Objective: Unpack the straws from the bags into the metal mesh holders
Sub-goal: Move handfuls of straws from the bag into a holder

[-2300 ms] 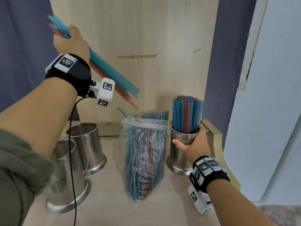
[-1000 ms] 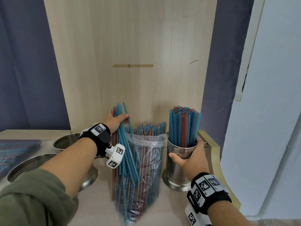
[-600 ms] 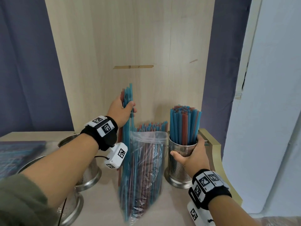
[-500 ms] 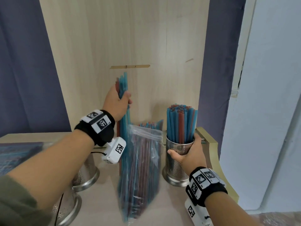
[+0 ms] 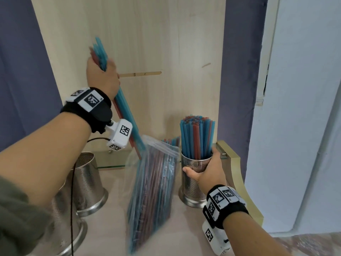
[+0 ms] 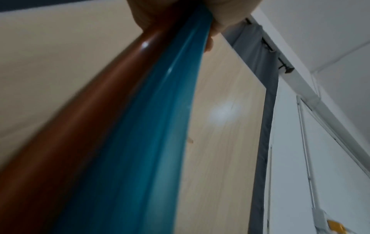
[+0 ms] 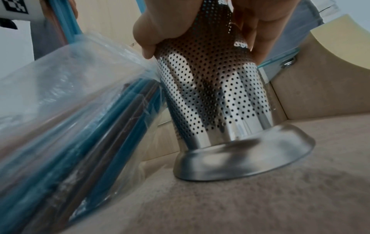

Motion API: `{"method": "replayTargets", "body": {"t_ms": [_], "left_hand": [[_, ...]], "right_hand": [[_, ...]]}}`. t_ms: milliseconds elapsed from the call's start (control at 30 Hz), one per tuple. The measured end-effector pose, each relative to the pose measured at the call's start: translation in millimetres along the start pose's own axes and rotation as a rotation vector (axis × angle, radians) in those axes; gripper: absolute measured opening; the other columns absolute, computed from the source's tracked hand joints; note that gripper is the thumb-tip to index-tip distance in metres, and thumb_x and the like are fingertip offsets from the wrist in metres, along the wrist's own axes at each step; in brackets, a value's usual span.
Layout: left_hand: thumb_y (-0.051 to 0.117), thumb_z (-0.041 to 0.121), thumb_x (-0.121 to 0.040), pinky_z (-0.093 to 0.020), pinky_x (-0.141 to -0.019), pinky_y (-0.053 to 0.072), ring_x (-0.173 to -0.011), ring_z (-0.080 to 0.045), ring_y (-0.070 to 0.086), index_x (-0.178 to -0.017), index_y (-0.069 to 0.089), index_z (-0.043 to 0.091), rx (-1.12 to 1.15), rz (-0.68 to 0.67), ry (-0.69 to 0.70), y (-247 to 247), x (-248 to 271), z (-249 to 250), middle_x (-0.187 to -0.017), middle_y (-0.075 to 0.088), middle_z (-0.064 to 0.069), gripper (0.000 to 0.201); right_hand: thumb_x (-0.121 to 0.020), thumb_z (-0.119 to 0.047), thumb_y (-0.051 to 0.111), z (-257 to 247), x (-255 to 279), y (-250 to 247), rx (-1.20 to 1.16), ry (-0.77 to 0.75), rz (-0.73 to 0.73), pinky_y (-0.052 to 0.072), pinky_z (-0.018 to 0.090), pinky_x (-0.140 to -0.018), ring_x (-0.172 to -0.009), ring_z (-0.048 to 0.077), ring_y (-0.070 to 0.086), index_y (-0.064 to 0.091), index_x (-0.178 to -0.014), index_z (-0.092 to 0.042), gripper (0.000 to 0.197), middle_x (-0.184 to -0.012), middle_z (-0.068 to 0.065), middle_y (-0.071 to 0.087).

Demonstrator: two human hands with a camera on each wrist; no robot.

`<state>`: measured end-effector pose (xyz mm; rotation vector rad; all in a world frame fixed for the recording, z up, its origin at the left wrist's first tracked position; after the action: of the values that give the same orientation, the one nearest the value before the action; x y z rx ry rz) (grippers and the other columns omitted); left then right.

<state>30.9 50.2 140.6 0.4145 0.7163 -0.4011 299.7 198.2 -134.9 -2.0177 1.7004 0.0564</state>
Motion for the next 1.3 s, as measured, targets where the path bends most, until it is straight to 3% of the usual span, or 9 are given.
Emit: {"method": "replayTargets", "body": {"t_ms": [100,267,500,700,900,1000,1100,1200,1300], "left_hand": [[0.045,0.018,-0.1,-0.02,-0.05,0.045,-0.045,-0.001,0.048,-0.097,0.042,0.016,0.058,0.061,0.052,-11.7,-15.2,28.4,-0.071,0.05,0.004,0.006],[0.046,0.021,-0.099,-0.025,-0.056,0.048,-0.051,-0.006,0.049,-0.094,0.045,0.013,0.218,0.025,0.07,-10.4,-17.4,60.3,-0.07,0.05,0.005,0.01],[0.061,0.028,-0.094,-0.027,-0.051,0.046,-0.044,-0.011,0.048,-0.09,0.052,0.009,0.347,-0.088,-0.136,47.6,43.7,45.0,-0.051,0.05,0.006,0.021],[0.064,0.018,-0.091,-0.024,-0.05,0.048,-0.043,-0.011,0.05,-0.081,0.048,0.019,0.361,-0.035,-0.221,76.1,89.6,27.2,-0.062,0.054,0.0,0.019],[0.066,0.022,-0.089,-0.034,-0.061,0.055,-0.06,-0.019,0.057,-0.087,0.052,0.019,0.368,0.001,-0.137,71.9,89.8,38.5,-0.079,0.059,-0.007,0.014],[0.062,0.02,-0.092,-0.028,-0.055,0.051,-0.05,-0.013,0.053,-0.096,0.051,0.011,0.436,0.024,-0.064,62.0,80.2,57.9,-0.066,0.056,-0.002,0.015],[0.059,0.019,-0.096,-0.028,-0.051,0.048,-0.045,-0.01,0.048,-0.095,0.049,0.009,0.517,0.034,0.017,50.0,68.0,78.4,-0.053,0.051,0.007,0.014],[0.059,0.023,-0.096,-0.029,-0.051,0.045,-0.046,-0.011,0.044,-0.092,0.049,0.01,0.586,0.022,0.029,41.0,61.8,88.5,-0.054,0.047,0.007,0.016],[0.06,0.025,-0.096,-0.027,-0.048,0.042,-0.046,-0.01,0.04,-0.087,0.05,0.011,0.603,-0.071,-0.027,47.9,66.4,86.9,-0.056,0.044,0.005,0.019]], "right_hand": [[-0.061,-0.032,0.094,-2.2,0.4,-2.0,0.004,0.005,-0.006,0.036,0.037,-0.113,-0.136,0.019,0.043,0.021,-0.15,-0.019,0.116,-0.145,0.0,0.043],[-0.06,-0.034,0.094,-1.3,2.4,-0.6,-0.01,0.0,0.002,0.037,0.038,-0.114,-0.134,0.019,0.045,0.022,-0.15,-0.02,0.115,-0.144,0.0,0.044],[-0.059,-0.036,0.094,-1.6,3.0,-1.2,-0.011,0.005,0.009,0.039,0.038,-0.113,-0.131,0.018,0.047,0.024,-0.148,-0.022,0.115,-0.143,-0.001,0.046],[-0.056,-0.042,0.094,-3.2,4.2,-3.3,0.014,0.001,0.01,0.045,0.041,-0.108,-0.127,0.018,0.051,0.029,-0.142,-0.026,0.108,-0.139,-0.004,0.049],[-0.057,-0.042,0.093,-6.4,5.2,-6.6,0.035,-0.015,0.008,0.046,0.037,-0.105,-0.125,0.017,0.052,0.031,-0.142,-0.025,0.107,-0.138,-0.003,0.048],[-0.057,-0.043,0.093,-7.5,5.8,-8.0,0.041,-0.029,0.012,0.047,0.038,-0.105,-0.124,0.017,0.052,0.031,-0.142,-0.025,0.106,-0.137,-0.003,0.048],[-0.057,-0.043,0.093,-7.5,6.1,-8.4,0.048,-0.026,0.005,0.047,0.039,-0.105,-0.124,0.017,0.052,0.031,-0.143,-0.023,0.107,-0.138,-0.003,0.047],[-0.057,-0.042,0.094,-9.2,7.1,-9.4,0.043,-0.033,0.011,0.046,0.038,-0.106,-0.125,0.018,0.052,0.032,-0.143,-0.023,0.107,-0.137,-0.003,0.048],[-0.06,-0.039,0.093,-12.4,9.1,-10.9,0.051,-0.023,0.004,0.043,0.035,-0.106,-0.127,0.018,0.049,0.029,-0.145,-0.021,0.107,-0.139,-0.002,0.045]]}}
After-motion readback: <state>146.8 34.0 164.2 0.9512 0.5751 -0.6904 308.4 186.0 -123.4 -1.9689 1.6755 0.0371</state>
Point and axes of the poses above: each hand's wrist, its own x-axis away from the middle knuckle, its own y-axis out of the palm, z = x × y, the point moved 7 cm from there along -x, towards the middle knuckle
